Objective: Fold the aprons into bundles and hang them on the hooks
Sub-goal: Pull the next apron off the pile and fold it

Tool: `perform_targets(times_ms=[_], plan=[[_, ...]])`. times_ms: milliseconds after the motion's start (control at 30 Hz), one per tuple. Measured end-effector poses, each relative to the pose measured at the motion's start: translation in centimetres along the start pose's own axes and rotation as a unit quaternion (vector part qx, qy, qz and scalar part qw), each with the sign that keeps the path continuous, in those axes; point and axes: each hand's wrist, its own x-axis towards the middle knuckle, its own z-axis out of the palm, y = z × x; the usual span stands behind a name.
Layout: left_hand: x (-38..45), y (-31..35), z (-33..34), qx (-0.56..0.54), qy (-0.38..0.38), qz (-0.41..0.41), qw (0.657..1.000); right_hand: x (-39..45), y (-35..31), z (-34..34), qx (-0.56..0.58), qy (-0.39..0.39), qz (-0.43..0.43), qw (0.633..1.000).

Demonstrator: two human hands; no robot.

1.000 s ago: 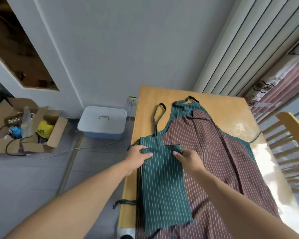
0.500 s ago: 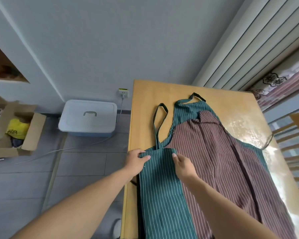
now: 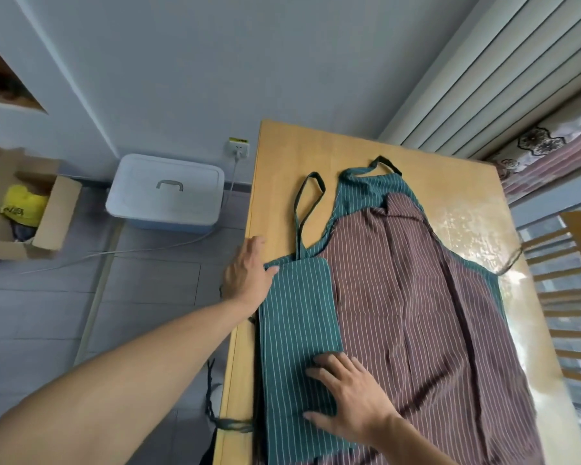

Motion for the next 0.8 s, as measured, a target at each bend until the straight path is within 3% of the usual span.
perform_targets(times_ms=[67, 100, 200, 267, 367, 467, 567, 633, 733, 800], plan=[[-1.4, 0.8, -0.5, 0.01, 0.01, 0.116, 0.993, -1.2, -0.4, 0.6, -0.056, 0.007, -0.045, 0.997], [-3.0, 1.1, -0.5, 0.006, -0.029, 0.162, 0.986, -2.1, -0.6, 1.3, -0.071, 0.011, -0.073, 0.995], [-9.4, 1.7, 0.4, 0.017, -0.262, 0.167, 0.95, -3.8, -0.7, 3.4, -0.092, -0.009, -0.107, 0.99], [-13.7, 1.4, 1.7, 0.058, -0.333, 0.159, 0.927, -4.3, -0.7, 4.6, -0.101, -0.034, -0.085, 0.991], [-18.2, 0.6, 2.8, 0.065, -0.33, 0.135, 0.932, -4.9, -1.1, 5.3, -0.099, -0.044, -0.059, 0.992], [-20.4, -0.2, 2.6, 0.067, -0.378, 0.111, 0.917, -5.8, -0.9, 4.9, -0.019, 0.089, -0.036, 0.995], [-22.3, -0.7, 1.9, 0.063, -0.378, 0.104, 0.918, -6.5, -1.0, 2.5, 0.14, 0.185, 0.085, 0.969], [-22.8, -0.7, 1.5, 0.039, -0.331, 0.076, 0.94, -6.2, -1.0, 0.7, 0.23, 0.176, 0.138, 0.947], [-23.5, 0.6, 0.1, -0.044, -0.27, -0.014, 0.962, -6.9, -1.0, -2.5, 0.312, 0.165, 0.117, 0.929], [-23.7, 2.1, -0.8, -0.101, -0.263, -0.062, 0.957, -7.5, -0.4, -4.1, 0.348, 0.15, 0.102, 0.92]])
